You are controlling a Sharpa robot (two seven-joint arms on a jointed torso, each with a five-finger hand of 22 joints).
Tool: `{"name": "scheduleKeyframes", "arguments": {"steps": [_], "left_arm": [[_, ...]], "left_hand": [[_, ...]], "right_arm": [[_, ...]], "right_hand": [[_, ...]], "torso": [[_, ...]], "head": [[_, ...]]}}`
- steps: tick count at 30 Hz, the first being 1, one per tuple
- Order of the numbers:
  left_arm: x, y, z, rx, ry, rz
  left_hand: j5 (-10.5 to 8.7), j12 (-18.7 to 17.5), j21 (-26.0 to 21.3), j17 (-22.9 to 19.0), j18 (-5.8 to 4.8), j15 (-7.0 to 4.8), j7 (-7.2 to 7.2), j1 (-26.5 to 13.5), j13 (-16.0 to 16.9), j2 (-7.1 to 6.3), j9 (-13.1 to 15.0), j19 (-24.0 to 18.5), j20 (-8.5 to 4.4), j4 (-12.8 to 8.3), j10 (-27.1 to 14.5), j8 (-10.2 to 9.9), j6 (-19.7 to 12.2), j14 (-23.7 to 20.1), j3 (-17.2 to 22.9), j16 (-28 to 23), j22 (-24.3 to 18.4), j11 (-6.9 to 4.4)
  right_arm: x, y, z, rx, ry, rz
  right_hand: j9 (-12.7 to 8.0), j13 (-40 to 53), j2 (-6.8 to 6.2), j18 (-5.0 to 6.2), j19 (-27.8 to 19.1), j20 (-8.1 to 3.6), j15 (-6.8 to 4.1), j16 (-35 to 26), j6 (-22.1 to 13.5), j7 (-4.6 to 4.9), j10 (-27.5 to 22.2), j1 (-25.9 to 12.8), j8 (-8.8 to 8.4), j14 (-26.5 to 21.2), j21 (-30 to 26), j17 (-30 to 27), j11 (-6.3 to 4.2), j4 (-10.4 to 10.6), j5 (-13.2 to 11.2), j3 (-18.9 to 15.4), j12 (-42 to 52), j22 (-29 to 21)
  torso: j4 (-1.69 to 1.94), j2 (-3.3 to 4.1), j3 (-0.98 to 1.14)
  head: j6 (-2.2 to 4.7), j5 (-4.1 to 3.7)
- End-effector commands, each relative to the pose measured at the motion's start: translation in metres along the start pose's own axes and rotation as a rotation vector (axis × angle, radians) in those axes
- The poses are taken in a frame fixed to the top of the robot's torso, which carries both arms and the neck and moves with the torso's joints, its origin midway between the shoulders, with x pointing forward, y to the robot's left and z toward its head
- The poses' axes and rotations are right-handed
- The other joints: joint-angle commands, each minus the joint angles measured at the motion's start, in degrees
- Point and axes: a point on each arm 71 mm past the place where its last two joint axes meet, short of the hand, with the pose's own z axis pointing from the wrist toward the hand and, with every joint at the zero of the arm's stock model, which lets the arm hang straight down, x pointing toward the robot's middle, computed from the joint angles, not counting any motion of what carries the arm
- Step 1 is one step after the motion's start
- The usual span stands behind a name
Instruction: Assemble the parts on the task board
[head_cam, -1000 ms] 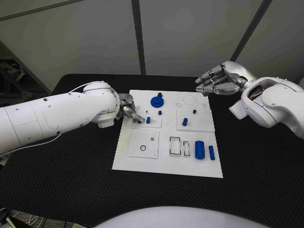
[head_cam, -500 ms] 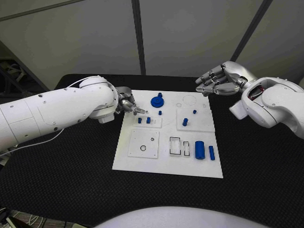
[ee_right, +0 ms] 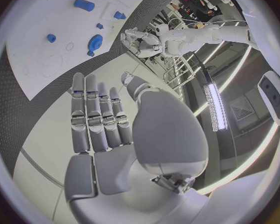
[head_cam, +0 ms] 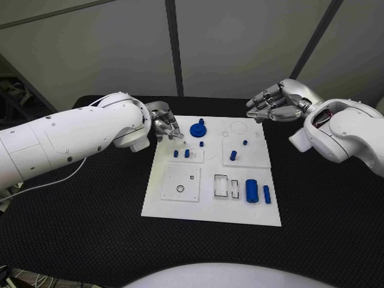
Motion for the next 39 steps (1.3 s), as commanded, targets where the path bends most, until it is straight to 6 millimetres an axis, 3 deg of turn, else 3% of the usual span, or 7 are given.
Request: {"name": "scheduleKeyframes", "arguments": {"steps": [1,5,12,17,25,39], "left_arm": [[0.002,-0.02,0.002,0.223,-0.06,-0.045],[0.014,-0.036,0.005,0.373,-0.095,0.015],[0.033,-0.048,0.014,0.468,-0.114,0.168],[0.041,-0.051,0.023,0.463,-0.122,0.28],[0.044,-0.054,0.032,0.439,-0.138,0.356],[0.049,-0.054,0.041,0.394,-0.088,0.409]], "left_hand": [[0.39,-4.9,-4.2,-12.1,0.54,1.13,0.81,4.9,-7.2,-0.86,-6.1,-3.0,1.45,-3.1,-1.1,-0.2,0.1,-8.4,2.9,-12.7,-2.2,1.41],[2.49,-9.6,-6.0,-15.2,0.57,2.2,1.72,6.6,-15.2,-2.41,-11.9,-4.5,2.32,-5.7,-2.6,-0.1,-0.6,-10.1,4.5,-16.6,-2.8,2.43],[1.13,-12.2,-6.6,-17.8,1.49,2.01,1.77,5.0,-23.3,-4.1,-17.7,-3.2,2.49,-7.0,-4.8,0.0,-2.1,-7.5,3.5,-18.2,-3.2,2.73],[0.78,-11.8,-5.4,-17.8,1.49,1.4,1.76,4.1,-30.1,-3.67,-23.2,1.5,2.19,-8.3,-4.3,0.1,-1.5,-1.5,1.0,-14.6,-2.8,2.61],[0.86,-11.4,-2.9,-7.4,1.45,1.64,1.8,3.8,-35.1,-2.7,-27.8,4.3,2.22,-9.5,-4.0,0.2,-0.7,3.8,-0.7,-2.1,-0.9,2.66],[1.81,-10.6,-0.9,-1.7,1.49,1.87,1.59,4.3,-38.6,-1.26,-30.7,4.9,2.45,-10.8,-2.9,0.5,1.3,6.1,0.3,4.6,0.9,2.65]], "right_arm": [[0.0,0.003,0.0,-0.013,0.0,-0.001],[0.002,0.004,0.001,-0.019,0.003,-0.004],[0.004,0.006,0.002,-0.027,0.009,-0.014],[0.005,0.008,0.002,-0.031,0.012,-0.018],[0.006,0.008,0.002,-0.034,0.014,-0.019],[0.007,0.009,0.003,-0.035,0.018,-0.019]], "right_hand": [[0.1,-0.1,0.41,0.5,0.1,0.36,0.06,-0.3,-0.3,0.05,-0.3,-0.3,-0.28,-0.4,-0.2,-0.1,0.09,0.1,0.3,-0.3,-0.2,-0.1],[0.1,-0.1,0.47,0.52,0.2,0.35,0.04,-0.3,-0.2,0.0,-0.4,-0.1,-0.25,-0.5,-0.3,-0.1,0.06,-0.1,0.4,-0.2,-0.1,-0.2],[0.1,-0.2,0.49,0.53,0.2,0.34,0.04,-0.3,-0.2,0.0,-0.4,0.0,-0.23,-0.5,-0.4,-0.2,0.06,-0.1,0.4,-0.2,-0.1,-0.2],[0.1,-0.2,0.51,0.54,0.3,0.34,0.02,-0.3,-0.2,-0.02,-0.4,0.2,-0.22,-0.5,-0.4,-0.2,0.05,-0.2,0.4,-0.2,-0.1,-0.3],[0.1,-0.2,0.51,0.54,0.3,0.34,0.02,-0.3,-0.2,-0.02,-0.4,0.2,-0.22,-0.5,-0.4,-0.2,0.05,-0.2,0.4,-0.2,-0.1,-0.3],[0.1,-0.2,0.55,0.54,0.3,0.33,0.02,-0.3,-0.1,-0.01,-0.4,0.2,-0.21,-0.5,-0.5,-0.3,0.05,-0.2,0.4,-0.1,-0.1,-0.3]], "torso": [[-0.07,0.07,-0.01],[-0.15,0.12,-0.05],[-0.16,0.1,-0.03],[-0.05,0.12,-0.08],[-0.12,0.1,-0.07],[-0.02,0.05,0.0]], "head": [[0.2,-0.14],[0.66,-0.67],[0.89,-1.05],[1.0,-1.35],[1.06,-1.38],[0.84,-1.64]]}}
